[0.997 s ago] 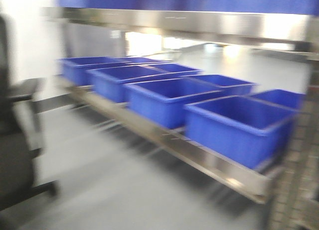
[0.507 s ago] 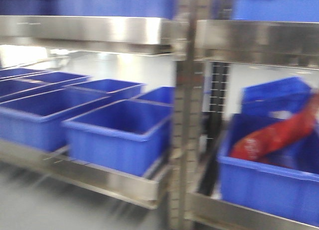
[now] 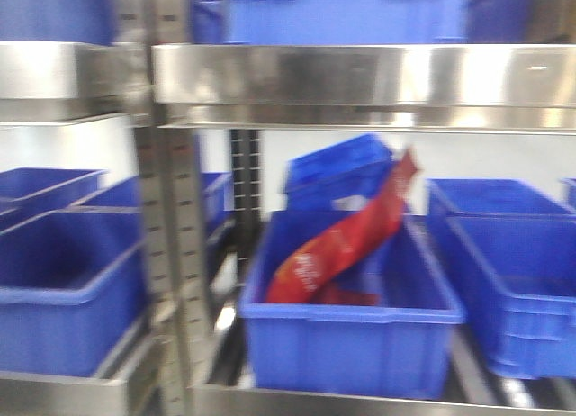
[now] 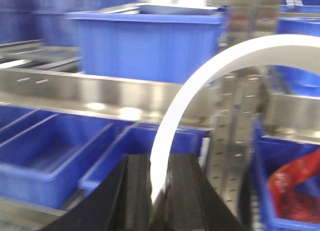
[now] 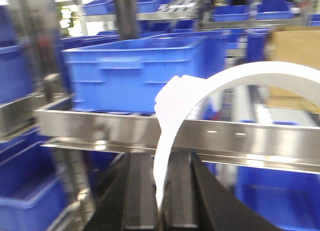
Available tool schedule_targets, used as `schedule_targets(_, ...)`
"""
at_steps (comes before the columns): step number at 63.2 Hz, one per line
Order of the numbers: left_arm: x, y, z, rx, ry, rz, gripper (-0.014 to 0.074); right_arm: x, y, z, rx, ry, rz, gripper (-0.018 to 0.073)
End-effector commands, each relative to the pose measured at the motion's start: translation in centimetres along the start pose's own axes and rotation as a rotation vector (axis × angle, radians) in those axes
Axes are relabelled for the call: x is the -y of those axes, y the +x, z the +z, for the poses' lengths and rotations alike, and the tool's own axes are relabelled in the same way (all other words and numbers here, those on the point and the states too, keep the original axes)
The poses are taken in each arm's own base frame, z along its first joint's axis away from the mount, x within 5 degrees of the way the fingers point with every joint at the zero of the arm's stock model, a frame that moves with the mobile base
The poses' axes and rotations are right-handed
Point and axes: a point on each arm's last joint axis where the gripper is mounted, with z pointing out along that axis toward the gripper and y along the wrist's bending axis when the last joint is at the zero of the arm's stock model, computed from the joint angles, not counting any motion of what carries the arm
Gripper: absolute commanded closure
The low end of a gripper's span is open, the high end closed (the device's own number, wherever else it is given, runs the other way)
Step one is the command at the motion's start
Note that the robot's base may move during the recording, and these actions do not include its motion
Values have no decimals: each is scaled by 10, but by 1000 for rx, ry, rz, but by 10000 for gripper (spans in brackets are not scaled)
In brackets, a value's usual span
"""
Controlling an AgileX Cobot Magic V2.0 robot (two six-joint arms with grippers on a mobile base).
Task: Grab PVC pipe and place in blue bin
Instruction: 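Hold the pipe while driving toward the shelf of blue bins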
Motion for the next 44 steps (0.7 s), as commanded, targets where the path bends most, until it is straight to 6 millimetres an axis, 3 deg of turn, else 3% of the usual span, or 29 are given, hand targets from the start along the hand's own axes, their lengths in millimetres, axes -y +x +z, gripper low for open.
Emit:
schedule_targets(1,0,-3,-1,29,0,-7,707,0,-2,0,23,1,-5,727)
schedule_targets(44,0,-3,-1,29,0,-7,707,0,-2,0,23,1,-5,727)
